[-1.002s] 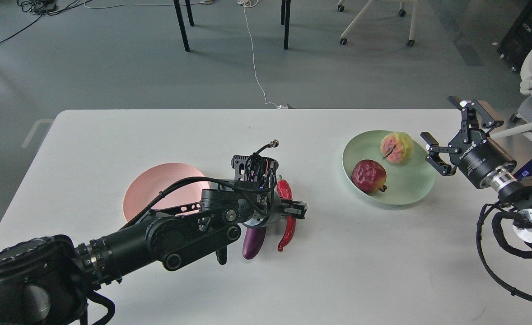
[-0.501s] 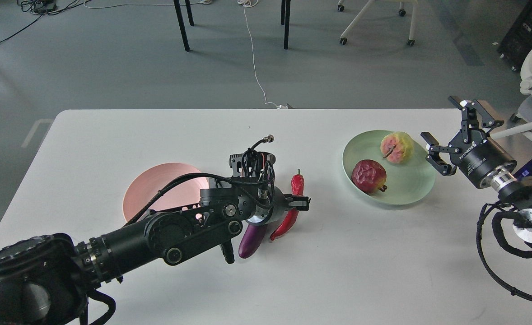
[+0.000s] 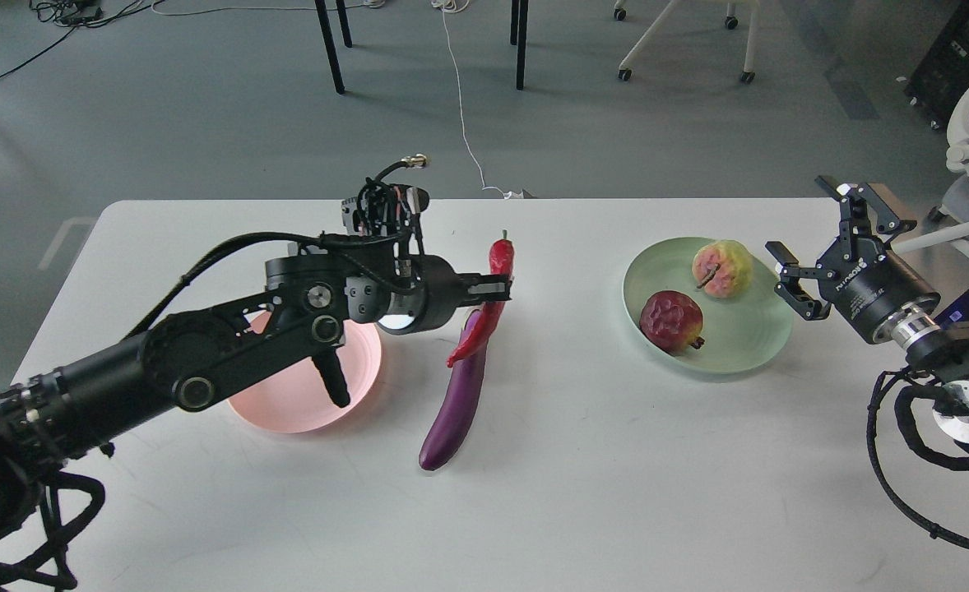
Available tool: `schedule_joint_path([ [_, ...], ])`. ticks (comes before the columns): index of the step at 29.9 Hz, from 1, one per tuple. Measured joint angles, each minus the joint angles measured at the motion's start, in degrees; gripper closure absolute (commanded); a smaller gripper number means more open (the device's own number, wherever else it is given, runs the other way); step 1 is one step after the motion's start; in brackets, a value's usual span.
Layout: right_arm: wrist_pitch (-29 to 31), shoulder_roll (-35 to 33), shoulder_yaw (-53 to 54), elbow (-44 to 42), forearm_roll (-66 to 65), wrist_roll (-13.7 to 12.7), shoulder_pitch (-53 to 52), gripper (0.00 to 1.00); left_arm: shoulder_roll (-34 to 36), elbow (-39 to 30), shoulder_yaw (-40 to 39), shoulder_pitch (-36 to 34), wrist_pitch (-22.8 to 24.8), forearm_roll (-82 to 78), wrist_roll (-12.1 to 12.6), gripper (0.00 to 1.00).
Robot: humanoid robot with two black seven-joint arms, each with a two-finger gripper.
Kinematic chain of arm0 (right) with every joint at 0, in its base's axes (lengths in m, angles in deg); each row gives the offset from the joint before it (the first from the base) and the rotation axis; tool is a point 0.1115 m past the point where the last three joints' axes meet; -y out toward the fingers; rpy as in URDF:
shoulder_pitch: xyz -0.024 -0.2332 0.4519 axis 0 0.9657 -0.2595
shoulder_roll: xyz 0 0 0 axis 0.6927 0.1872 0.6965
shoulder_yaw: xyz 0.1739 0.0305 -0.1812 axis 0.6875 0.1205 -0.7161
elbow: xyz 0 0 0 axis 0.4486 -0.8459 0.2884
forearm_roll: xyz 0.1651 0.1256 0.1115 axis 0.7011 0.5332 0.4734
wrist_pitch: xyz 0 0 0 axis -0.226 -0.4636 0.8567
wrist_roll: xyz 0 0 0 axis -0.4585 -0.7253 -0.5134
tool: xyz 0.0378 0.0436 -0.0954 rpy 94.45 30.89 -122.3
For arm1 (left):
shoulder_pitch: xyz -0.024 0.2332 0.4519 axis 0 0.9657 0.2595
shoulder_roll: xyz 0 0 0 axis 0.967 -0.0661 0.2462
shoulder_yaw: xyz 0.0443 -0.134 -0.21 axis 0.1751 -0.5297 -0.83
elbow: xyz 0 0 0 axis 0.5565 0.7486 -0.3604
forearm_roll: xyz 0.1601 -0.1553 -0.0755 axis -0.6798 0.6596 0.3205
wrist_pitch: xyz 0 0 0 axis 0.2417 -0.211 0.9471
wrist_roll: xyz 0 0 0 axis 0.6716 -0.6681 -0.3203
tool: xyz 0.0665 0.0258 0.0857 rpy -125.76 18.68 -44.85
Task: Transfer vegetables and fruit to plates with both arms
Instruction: 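Carry the chili onto the pink plate and release it, then reach the left gripper to the purple eggplant and grasp it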
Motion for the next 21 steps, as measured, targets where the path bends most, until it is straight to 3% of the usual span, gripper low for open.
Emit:
schedule_joint_path([
  [6,0.00,0.27,-0.02,0.00,0.00,0.00,0.00,0.02,16.63,-1.41,2.55,3.46,3.73,-0.39,-5.22,0.91],
  [11,0.00,0.50,-0.09,0.04,0.00,0.00,0.00,0.02,22.77,-1.42,4.86,5.54,3.86,-0.39,-8.29,0.85],
  [13,0.00,0.51,-0.10,0.05,0.00,0.00,0.00,0.02,23.59,-1.42,5.39,5.89,3.86,-0.38,-8.96,0.70],
  [16,0.04,0.51,-0.10,0.04,0.00,0.00,0.00,0.02,23.89,-1.42,5.52,6.08,3.88,-0.37,-9.35,0.20],
  [17,0.06,0.51,-0.10,0.03,0.00,0.00,0.00,0.02,23.89,-1.42,5.52,6.09,3.90,-0.33,-9.42,0.13],
  [21,0.09,0.17,-0.10,0.06,0.00,0.00,0.00,0.02,23.97,-1.49,5.34,6.00,4.08,-0.22,-10.12,0.05],
])
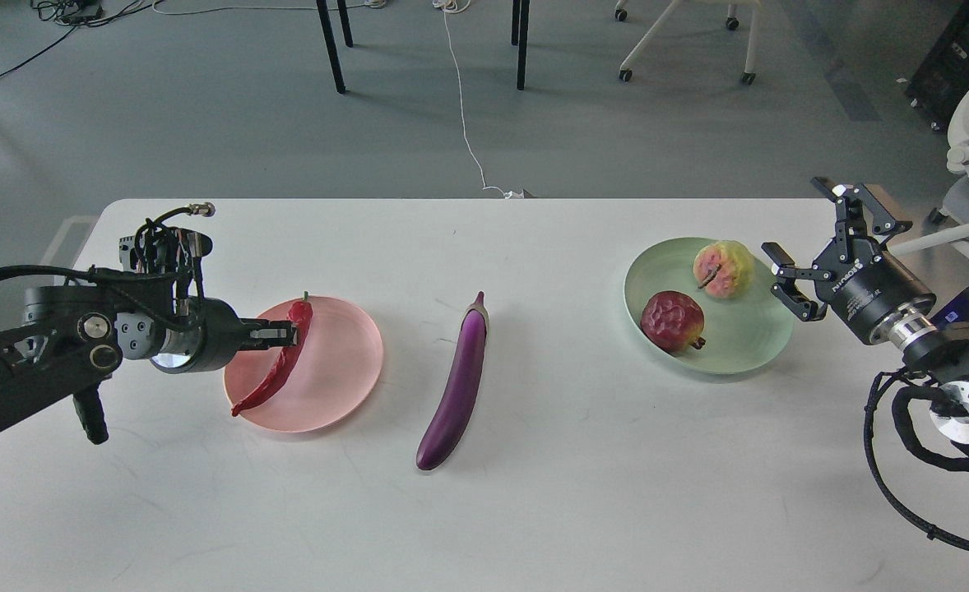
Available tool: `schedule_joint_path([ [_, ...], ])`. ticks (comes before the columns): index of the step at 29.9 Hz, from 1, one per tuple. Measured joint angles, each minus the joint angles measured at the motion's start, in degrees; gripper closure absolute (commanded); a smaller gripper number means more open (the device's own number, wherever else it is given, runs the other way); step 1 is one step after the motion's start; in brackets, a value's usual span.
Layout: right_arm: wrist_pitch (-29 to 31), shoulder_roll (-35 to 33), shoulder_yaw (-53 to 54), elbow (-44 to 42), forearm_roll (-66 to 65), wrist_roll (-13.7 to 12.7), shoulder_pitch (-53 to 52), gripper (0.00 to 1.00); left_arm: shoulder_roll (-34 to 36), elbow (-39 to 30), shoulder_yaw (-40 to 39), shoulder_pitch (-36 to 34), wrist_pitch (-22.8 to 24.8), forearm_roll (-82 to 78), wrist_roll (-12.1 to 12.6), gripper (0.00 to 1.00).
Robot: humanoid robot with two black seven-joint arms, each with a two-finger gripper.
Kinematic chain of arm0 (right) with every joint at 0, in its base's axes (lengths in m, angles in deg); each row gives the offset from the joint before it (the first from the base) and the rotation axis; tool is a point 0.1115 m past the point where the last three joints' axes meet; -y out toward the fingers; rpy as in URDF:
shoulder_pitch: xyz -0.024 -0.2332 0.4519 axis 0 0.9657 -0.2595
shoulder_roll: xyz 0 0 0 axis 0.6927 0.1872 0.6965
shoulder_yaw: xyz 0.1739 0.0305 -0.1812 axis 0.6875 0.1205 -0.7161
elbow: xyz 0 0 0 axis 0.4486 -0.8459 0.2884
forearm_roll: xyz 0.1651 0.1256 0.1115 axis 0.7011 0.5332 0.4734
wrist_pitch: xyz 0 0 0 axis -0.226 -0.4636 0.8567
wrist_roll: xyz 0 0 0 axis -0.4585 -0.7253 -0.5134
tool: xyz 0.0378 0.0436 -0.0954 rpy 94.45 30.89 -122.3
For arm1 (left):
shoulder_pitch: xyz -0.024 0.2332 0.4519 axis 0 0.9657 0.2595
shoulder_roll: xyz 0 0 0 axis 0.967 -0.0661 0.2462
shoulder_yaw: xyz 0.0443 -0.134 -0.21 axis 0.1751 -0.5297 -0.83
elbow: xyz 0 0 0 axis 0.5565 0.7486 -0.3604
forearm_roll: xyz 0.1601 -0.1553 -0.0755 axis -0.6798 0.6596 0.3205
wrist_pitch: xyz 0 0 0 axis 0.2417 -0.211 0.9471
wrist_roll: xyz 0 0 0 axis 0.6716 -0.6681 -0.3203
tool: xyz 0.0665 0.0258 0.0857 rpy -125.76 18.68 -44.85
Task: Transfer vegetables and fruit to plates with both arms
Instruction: 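Reach the left gripper to the purple eggplant and grasp it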
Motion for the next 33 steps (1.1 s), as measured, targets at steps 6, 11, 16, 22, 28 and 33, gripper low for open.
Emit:
schedule_joint_path([
  [6,0.01,-0.21,0.00,0.05,0.00,0.02,0.06,0.02,-0.98,-0.13,-0.88,-1.89,0.07,-0.08,-1.40,0.04],
  [11,0.03,-0.21,0.00,0.06,0.00,0.03,0.28,0.02,-6.95,-2.11,-0.93,-5.95,-0.22,-0.17,-1.68,0.04],
  [16,0.03,-0.21,0.00,0.05,0.00,0.03,0.64,0.02,-16.31,-2.68,-0.21,-7.96,-0.24,-4.94,-0.33,0.04],
  [22,0.02,-1.05,0.08,0.72,0.00,0.03,1.35,0.02,-24.94,1.36,2.21,-7.15,-0.02,-11.90,0.25,0.04],
  [28,0.02,-1.56,0.11,1.24,0.00,0.03,1.93,0.02,-26.45,4.59,4.72,-6.63,-0.41,-12.45,0.35,0.05],
  [33,0.02,-1.58,0.07,1.34,0.00,0.02,2.07,0.02,-26.72,5.91,4.77,-5.70,-0.72,-12.46,0.63,0.08],
])
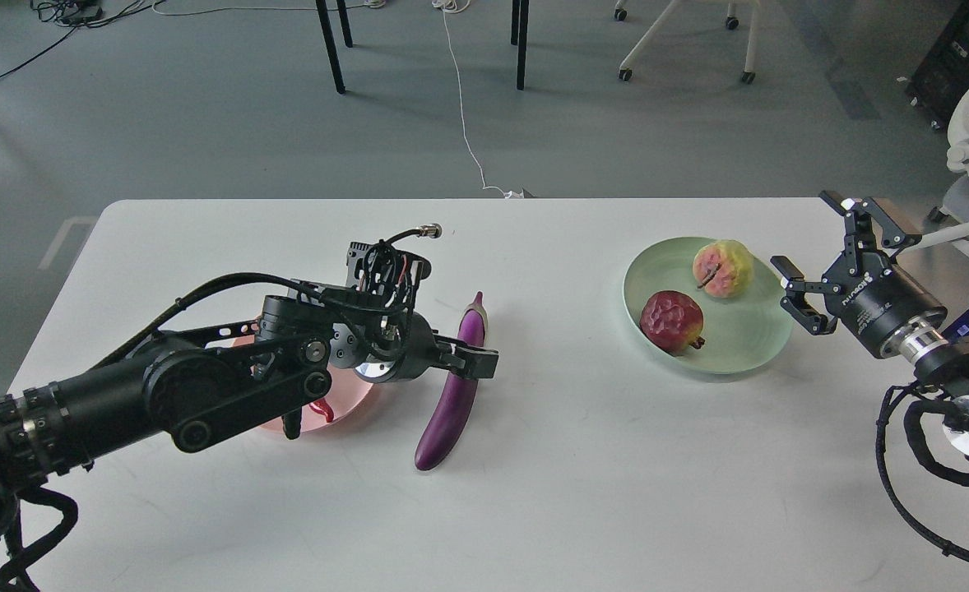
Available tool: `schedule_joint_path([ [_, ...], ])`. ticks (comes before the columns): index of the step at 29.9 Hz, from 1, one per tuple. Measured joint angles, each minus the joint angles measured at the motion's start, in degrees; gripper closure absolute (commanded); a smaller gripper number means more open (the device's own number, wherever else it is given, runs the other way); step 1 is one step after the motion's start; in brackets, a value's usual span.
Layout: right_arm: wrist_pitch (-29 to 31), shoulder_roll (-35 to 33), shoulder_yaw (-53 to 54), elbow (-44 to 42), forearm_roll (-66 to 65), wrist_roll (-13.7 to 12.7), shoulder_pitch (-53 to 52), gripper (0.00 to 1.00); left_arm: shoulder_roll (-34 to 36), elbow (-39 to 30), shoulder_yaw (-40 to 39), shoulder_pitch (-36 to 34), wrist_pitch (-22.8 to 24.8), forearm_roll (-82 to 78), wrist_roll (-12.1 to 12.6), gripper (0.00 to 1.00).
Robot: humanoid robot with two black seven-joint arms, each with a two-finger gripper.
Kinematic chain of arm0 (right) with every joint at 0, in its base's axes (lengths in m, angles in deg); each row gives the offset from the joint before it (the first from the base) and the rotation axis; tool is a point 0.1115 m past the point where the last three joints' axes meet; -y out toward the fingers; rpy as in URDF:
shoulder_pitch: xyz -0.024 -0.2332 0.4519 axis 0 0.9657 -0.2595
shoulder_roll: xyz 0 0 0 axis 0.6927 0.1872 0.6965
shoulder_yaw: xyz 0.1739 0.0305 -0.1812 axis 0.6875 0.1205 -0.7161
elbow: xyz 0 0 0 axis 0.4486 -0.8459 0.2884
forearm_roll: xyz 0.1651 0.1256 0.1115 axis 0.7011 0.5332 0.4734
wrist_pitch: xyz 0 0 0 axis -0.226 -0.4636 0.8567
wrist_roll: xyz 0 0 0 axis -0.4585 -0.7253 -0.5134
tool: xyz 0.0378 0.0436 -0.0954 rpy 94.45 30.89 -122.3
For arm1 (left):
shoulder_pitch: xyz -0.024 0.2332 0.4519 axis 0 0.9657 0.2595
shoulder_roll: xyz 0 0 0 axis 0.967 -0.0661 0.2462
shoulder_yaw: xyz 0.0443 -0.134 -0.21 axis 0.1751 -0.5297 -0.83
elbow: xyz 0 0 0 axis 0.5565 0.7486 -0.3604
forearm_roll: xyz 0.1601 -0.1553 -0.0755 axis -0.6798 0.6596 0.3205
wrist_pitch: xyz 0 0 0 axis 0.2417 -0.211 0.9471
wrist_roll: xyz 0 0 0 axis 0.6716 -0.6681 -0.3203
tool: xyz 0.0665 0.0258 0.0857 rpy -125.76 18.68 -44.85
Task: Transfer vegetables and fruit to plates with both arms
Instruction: 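Reach the left gripper to the purple eggplant and grasp it, then lift the eggplant onto the pink plate beside the chili and release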
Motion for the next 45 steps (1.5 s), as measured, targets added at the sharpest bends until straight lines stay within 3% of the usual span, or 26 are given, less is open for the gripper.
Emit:
schedule_joint_path([
  [6,-0.01,0.08,-0.05,0.03,0.00,0.00,0.04,0.02,-1.58,0.16,0.05,1.47,-0.13,0.09,1.56,0.17],
  [9,-0.02,0.09,-0.05,-0.02,0.00,0.00,0.04,0.02,-2.37,0.17,0.02,2.13,-0.11,0.26,2.69,0.37],
  [10,-0.02,0.09,-0.05,-0.03,0.00,0.00,0.04,0.02,-2.69,0.17,0.00,2.22,-0.07,0.47,3.18,0.48],
  [12,-0.02,0.09,-0.05,-0.06,0.00,-0.01,0.04,0.02,-3.01,0.17,-0.08,2.24,0.12,0.92,4.18,0.78],
  [13,-0.02,0.09,-0.05,-0.06,0.00,-0.02,0.04,0.02,-3.08,0.17,-0.15,2.24,0.20,1.08,4.74,0.86],
  [18,-0.02,0.26,-0.04,-0.06,0.00,-0.02,0.04,0.02,-2.47,-0.05,-0.16,2.12,0.47,1.18,6.90,0.90],
  [24,-0.09,0.50,-0.04,-0.06,0.00,-0.02,0.10,0.02,-0.61,-2.40,-2.09,2.23,0.58,2.47,7.22,0.90],
  [30,-0.09,0.70,-0.06,-0.14,0.00,-0.02,0.10,0.02,7.61,-6.65,-7.72,0.70,0.80,10.30,7.57,0.90],
  [34,-0.10,1.27,-0.07,-0.08,0.00,-0.02,0.12,0.02,17.44,-7.53,-9.30,0.42,0.80,11.50,6.50,0.90],
  [39,-0.10,1.61,-0.07,-0.06,-0.08,-0.02,0.12,0.02,27.46,-7.76,-9.74,1.49,0.79,11.96,3.36,0.88],
  [45,-0.10,1.67,-0.08,-0.06,-0.09,-0.02,0.13,0.02,31.16,-7.70,-9.74,4.02,0.79,16.19,2.52,0.88],
])
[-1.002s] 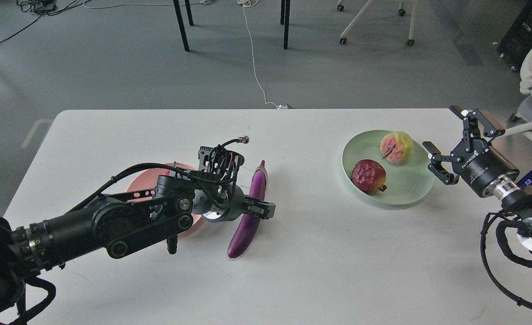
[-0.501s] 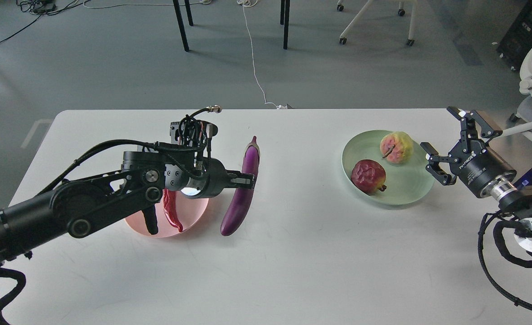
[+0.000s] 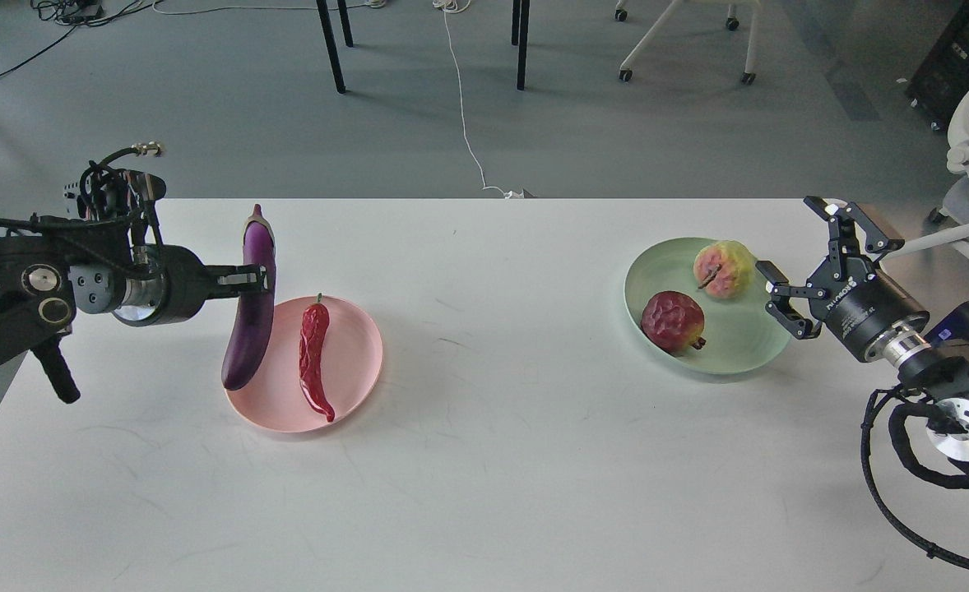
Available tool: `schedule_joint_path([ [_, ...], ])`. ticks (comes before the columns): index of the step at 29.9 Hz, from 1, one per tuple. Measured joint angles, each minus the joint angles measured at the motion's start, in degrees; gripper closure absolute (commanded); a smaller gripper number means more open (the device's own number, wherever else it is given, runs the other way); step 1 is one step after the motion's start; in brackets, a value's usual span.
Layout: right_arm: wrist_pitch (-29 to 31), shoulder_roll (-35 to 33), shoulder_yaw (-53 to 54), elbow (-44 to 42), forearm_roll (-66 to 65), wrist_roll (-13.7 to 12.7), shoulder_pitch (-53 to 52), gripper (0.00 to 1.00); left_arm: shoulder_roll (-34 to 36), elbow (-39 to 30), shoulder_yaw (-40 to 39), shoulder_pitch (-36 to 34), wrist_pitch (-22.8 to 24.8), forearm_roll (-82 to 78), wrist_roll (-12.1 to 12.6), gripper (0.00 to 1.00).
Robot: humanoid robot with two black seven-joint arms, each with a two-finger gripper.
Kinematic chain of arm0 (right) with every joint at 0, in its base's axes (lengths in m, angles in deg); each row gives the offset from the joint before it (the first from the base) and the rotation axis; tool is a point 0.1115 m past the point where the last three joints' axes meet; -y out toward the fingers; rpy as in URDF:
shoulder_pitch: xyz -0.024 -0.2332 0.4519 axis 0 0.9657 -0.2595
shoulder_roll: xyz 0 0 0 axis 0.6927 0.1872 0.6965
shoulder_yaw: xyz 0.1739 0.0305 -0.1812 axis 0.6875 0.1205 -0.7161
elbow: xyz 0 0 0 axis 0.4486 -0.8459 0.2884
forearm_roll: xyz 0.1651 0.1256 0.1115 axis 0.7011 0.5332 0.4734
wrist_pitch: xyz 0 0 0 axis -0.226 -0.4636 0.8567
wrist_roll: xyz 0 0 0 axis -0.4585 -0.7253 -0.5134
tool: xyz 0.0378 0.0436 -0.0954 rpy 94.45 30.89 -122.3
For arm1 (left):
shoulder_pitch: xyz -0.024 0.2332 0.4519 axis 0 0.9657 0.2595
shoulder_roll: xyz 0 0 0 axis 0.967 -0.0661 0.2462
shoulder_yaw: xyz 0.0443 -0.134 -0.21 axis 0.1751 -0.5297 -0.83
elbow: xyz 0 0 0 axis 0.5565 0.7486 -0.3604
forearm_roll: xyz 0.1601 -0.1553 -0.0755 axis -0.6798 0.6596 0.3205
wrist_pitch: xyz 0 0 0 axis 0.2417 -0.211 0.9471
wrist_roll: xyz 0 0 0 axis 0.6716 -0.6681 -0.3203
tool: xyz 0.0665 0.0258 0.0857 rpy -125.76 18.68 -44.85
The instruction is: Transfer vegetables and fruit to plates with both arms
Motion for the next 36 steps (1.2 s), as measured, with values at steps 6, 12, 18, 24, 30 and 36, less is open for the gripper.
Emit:
schedule_joint_path([
  [6,0.00,-0.01,-0.16,0.00,0.00,0.00,0.00,0.02,0.18,-3.31,0.14,3.48,0.00,0.94,0.00,0.86],
  [12,0.00,-0.16,-0.17,0.00,0.00,0.00,0.00,0.02,0.28,-3.92,0.14,5.61,0.00,0.95,0.02,0.76],
  [18,0.00,-0.18,-0.22,0.00,0.00,0.00,0.00,0.02,0.23,-3.69,-0.03,6.41,0.00,1.06,-0.17,0.00],
  [24,0.00,-0.18,-0.38,0.03,0.00,0.00,-0.01,0.02,-0.19,-3.24,-1.88,6.43,0.00,2.88,-2.33,0.00],
  [30,0.00,-0.46,-0.51,0.73,0.00,0.00,-0.73,0.02,-0.27,-3.21,-6.45,6.53,0.00,12.26,-8.83,0.00],
  [36,-0.36,-0.62,-0.75,1.10,0.00,0.00,-3.63,0.02,-1.90,-2.21,-8.13,6.54,-5.99,24.64,-21.19,0.00],
])
